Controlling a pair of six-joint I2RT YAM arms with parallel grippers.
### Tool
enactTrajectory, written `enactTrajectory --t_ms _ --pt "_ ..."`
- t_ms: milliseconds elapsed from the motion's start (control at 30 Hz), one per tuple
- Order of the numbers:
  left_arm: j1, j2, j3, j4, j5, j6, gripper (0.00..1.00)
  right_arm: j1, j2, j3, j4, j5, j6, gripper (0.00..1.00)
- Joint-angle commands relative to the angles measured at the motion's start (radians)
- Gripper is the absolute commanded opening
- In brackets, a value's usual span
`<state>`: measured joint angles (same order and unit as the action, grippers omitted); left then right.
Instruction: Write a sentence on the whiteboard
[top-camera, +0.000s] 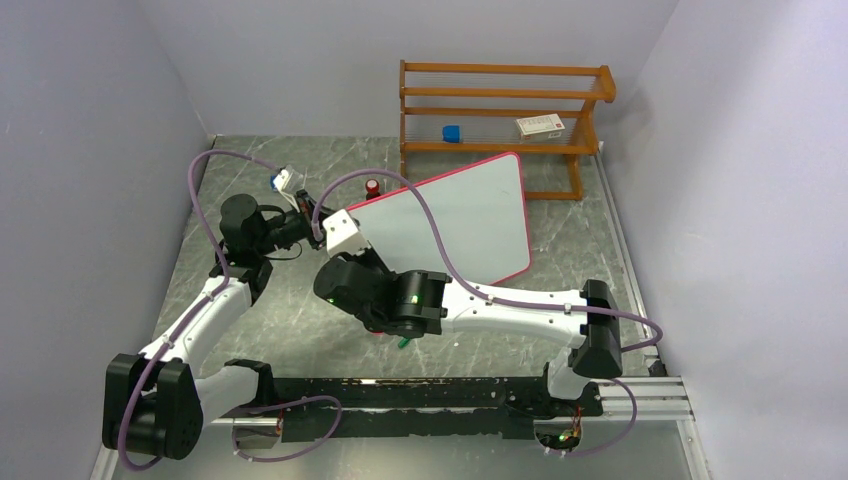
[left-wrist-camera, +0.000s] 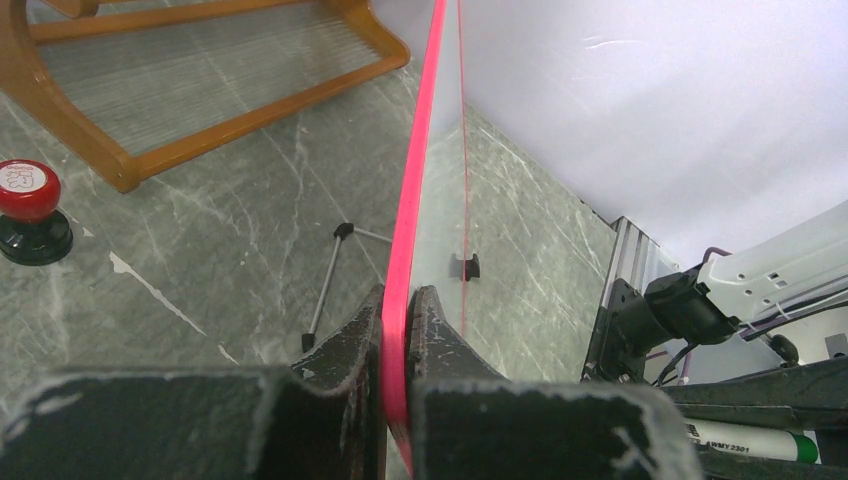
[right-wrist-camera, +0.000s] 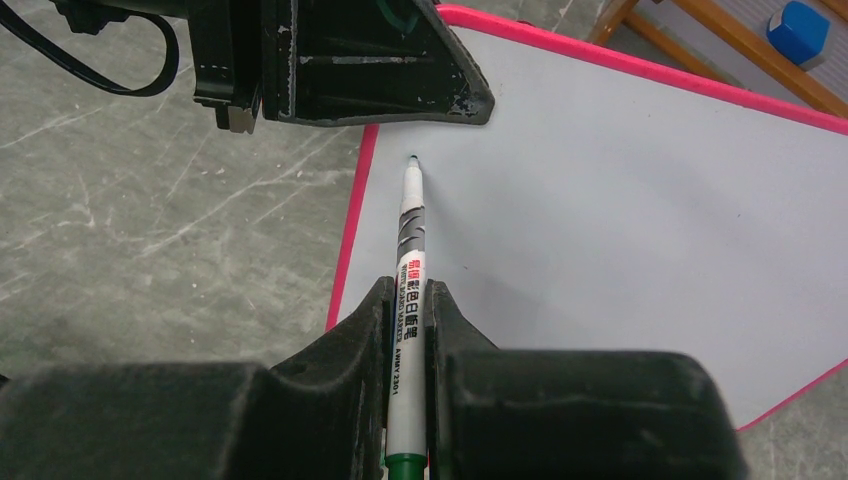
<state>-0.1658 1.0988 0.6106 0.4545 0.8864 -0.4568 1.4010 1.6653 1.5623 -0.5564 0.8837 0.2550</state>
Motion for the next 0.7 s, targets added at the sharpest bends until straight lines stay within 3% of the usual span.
enactTrajectory --t_ms 0,667 --pt "-0.015 0.033 -0.034 -0.079 -0.048 0.16 0.05 -0.001 0.021 0.039 -0.034 0.029 0.031 0.0" --pt "-0.017 0.035 -0.032 -0.08 -0.049 0.161 0.05 -0.001 0.007 -0.008 -0.124 -0.005 0.119 0.0"
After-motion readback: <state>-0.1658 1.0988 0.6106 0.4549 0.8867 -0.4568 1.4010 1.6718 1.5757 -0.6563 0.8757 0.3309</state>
